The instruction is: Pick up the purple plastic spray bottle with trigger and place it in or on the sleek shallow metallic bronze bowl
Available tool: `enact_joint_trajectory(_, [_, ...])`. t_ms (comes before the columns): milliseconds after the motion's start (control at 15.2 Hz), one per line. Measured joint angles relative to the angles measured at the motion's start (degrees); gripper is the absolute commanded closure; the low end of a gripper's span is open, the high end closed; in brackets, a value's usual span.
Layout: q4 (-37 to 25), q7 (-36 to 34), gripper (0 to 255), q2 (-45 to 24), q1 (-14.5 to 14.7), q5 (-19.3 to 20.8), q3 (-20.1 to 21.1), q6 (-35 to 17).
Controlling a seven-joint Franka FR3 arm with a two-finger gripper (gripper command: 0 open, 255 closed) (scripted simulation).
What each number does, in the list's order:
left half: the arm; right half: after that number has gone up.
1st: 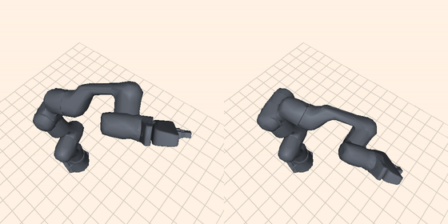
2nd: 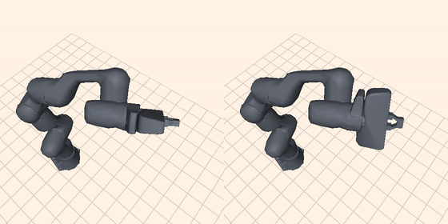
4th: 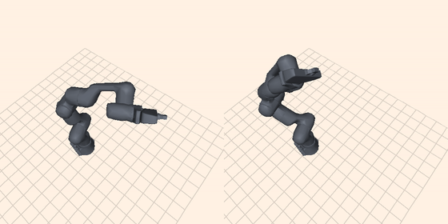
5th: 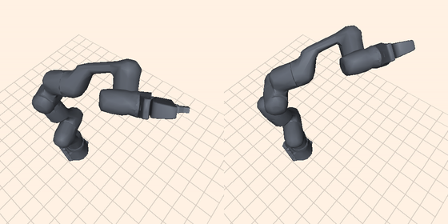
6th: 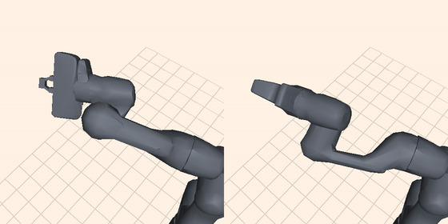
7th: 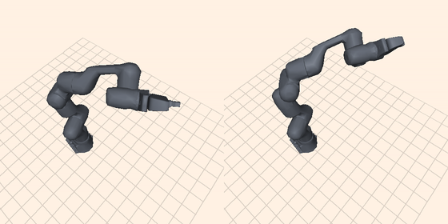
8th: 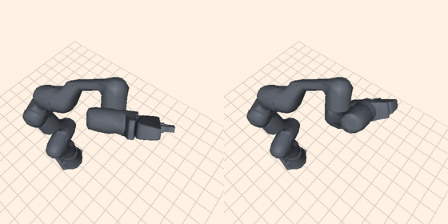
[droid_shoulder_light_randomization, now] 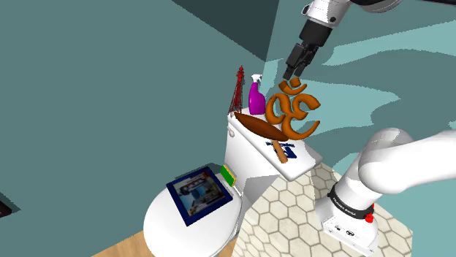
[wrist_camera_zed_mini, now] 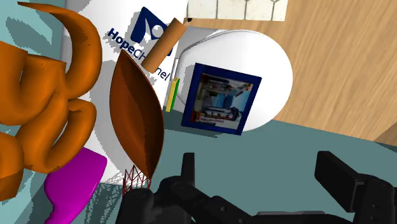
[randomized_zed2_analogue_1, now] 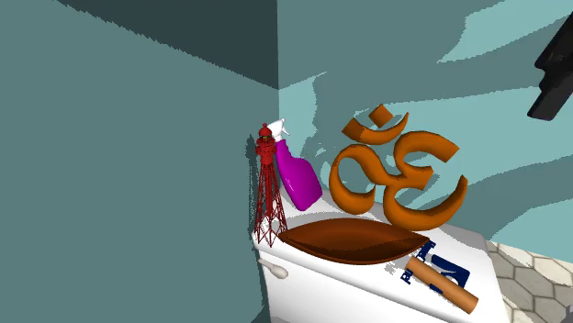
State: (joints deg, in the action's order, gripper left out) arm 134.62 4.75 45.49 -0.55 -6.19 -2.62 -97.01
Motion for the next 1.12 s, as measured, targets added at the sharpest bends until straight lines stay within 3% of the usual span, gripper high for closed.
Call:
enact_joint_trajectory(528, [-1.6, -7.0, 0, -10.3, -3.2, 1.6, 2.3, -9.4])
enact_joint_trajectory(1122, [-8.4, -19.4, 0, -28.0, -8.1, 6.0, 4.8, -21.0])
